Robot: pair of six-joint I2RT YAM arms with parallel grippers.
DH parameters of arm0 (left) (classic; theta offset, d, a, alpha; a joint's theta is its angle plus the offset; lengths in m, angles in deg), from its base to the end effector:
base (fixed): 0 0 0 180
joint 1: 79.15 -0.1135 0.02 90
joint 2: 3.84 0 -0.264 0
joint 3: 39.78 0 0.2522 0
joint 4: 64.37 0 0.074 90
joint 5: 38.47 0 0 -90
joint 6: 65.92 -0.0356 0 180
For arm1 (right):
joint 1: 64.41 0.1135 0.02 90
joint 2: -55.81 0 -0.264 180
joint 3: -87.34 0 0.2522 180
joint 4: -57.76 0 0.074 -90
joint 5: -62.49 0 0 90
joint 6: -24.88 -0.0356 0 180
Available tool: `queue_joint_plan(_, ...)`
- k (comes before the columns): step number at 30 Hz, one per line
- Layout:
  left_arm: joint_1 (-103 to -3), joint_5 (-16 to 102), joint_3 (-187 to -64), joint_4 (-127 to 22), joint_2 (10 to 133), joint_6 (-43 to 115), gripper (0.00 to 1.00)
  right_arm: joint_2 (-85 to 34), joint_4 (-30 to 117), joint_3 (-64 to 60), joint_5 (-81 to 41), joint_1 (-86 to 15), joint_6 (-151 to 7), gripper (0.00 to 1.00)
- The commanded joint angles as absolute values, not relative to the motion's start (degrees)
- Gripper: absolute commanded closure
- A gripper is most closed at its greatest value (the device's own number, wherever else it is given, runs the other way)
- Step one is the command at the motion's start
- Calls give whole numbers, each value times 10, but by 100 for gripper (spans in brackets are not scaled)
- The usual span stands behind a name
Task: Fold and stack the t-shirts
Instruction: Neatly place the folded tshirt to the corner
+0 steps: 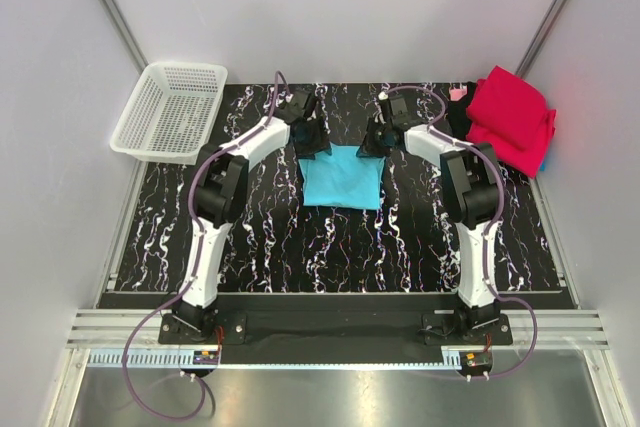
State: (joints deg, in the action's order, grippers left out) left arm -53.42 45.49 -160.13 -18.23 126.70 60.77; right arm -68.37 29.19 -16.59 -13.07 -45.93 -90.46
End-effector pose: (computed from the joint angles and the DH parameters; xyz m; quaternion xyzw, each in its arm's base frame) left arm 0.4492 -0.2206 0.1785 -0.0761 0.9529 -0.1930 0.2212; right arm 0.4490 0.1594 0.1630 0.0114 0.9297 0.2393 0.2798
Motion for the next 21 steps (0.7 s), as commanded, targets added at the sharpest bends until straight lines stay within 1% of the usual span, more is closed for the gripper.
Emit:
queue_joint_plan(1,-547,484,-1649,-168,1290,623,43,-703,285,-203,-137,-458,-900,83)
queue_joint_plan(6,-562,485,-1662,-144,1312,644,43,-721,258,-227,-160,-460,-910,82)
queue_joint_plan(11,-584,510,-1653,-101,1310,693,43,-715,209,-230,-244,-469,-947,82)
queue_joint_plan(14,-595,514,-1646,-83,1309,710,43,-711,187,-230,-269,-481,-962,82)
queue_joint_plan(21,-601,497,-1649,-80,1299,699,44,-701,168,-227,-272,-487,-957,83)
